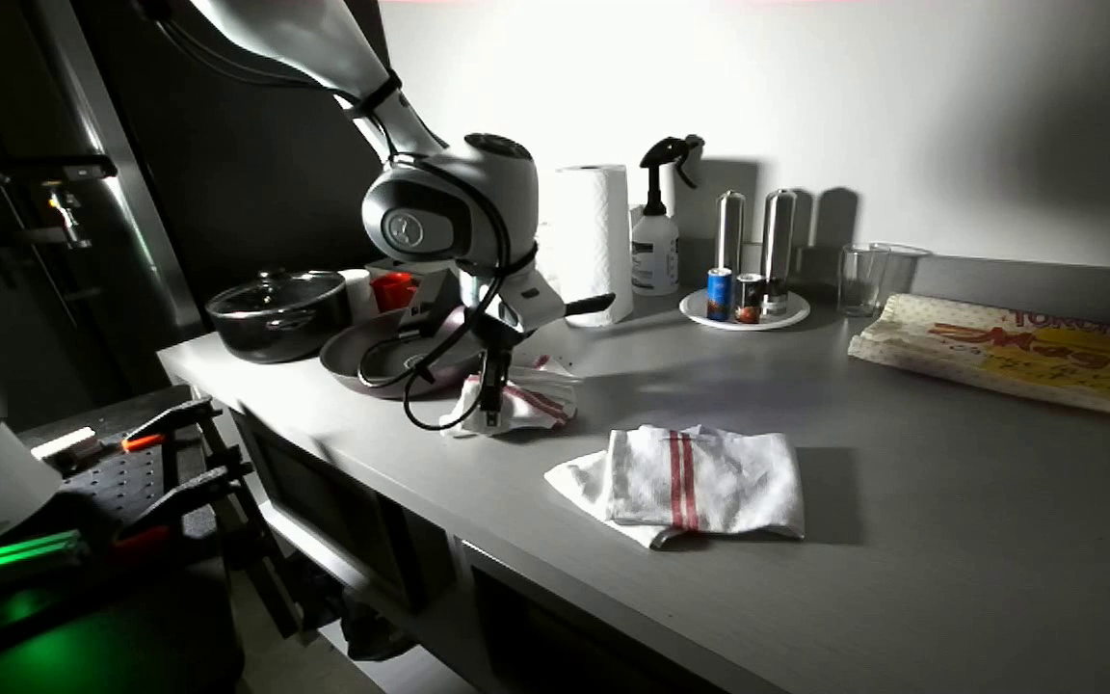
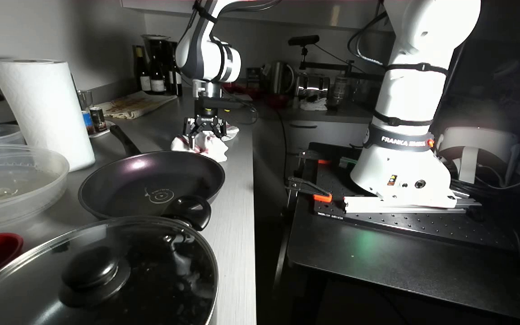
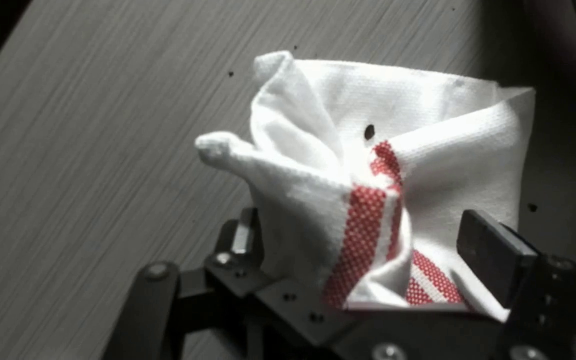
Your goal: Use the left towel to clean the pan
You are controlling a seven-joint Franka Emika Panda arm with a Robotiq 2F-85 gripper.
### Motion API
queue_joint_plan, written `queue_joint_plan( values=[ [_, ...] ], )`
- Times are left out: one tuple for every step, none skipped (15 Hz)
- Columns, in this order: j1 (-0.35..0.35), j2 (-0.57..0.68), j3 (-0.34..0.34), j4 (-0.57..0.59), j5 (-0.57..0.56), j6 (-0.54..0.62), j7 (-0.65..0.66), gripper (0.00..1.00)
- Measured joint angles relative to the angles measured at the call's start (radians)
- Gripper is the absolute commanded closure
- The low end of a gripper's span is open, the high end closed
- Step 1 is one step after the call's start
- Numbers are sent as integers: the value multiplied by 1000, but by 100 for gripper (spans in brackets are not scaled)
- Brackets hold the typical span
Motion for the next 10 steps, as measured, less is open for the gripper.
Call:
queue_joint_plan(
  values=[
    [1,-10,0,-13,0,13,0,0],
    [2,-23,0,-30,0,26,-1,0],
    [4,-38,0,-49,0,40,-2,0],
    [7,-55,2,-73,0,56,-5,0],
    [9,-75,5,-99,0,71,-9,0],
    [11,-98,11,-129,0,90,-16,0],
    [12,-119,18,-159,0,107,-21,0],
    [13,-140,26,-185,0,121,-23,0],
    [14,-155,29,-204,0,128,-23,0],
    [16,-166,30,-216,0,131,-23,0]
  ],
)
